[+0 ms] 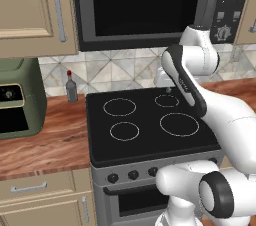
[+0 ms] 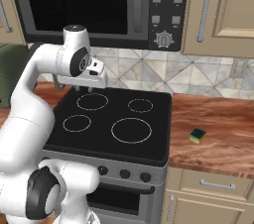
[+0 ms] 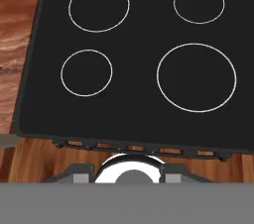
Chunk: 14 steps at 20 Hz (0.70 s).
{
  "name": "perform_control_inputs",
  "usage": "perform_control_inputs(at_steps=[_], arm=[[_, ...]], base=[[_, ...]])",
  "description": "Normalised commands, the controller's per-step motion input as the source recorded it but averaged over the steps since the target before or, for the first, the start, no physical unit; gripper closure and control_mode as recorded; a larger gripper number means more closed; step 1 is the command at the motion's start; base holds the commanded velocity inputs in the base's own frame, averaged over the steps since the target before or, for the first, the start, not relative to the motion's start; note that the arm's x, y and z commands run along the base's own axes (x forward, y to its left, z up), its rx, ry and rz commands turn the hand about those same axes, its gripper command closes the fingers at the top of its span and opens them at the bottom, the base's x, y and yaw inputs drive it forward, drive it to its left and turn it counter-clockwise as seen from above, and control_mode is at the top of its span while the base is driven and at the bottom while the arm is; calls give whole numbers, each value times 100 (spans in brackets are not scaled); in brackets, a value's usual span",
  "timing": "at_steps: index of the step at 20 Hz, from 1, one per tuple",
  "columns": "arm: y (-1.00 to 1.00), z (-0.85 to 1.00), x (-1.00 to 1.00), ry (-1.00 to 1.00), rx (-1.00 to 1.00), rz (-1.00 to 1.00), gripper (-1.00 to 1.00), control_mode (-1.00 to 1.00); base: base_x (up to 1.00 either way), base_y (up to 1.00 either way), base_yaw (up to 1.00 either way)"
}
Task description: Place the sponge inside the microwave to prepare for sanitizing.
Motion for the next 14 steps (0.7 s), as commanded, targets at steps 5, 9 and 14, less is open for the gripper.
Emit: perform_control_inputs(at_steps=[5, 9, 14], arm=[[-4, 0, -14, -6, -1, -4, -100, -100], [-37, 22, -31, -28, -10, -12, -100, -100], [-66, 39, -30, -16, -1, -25, -100, -100]], base=[[0, 0, 0], [0, 0, 0], [0, 0, 0]])
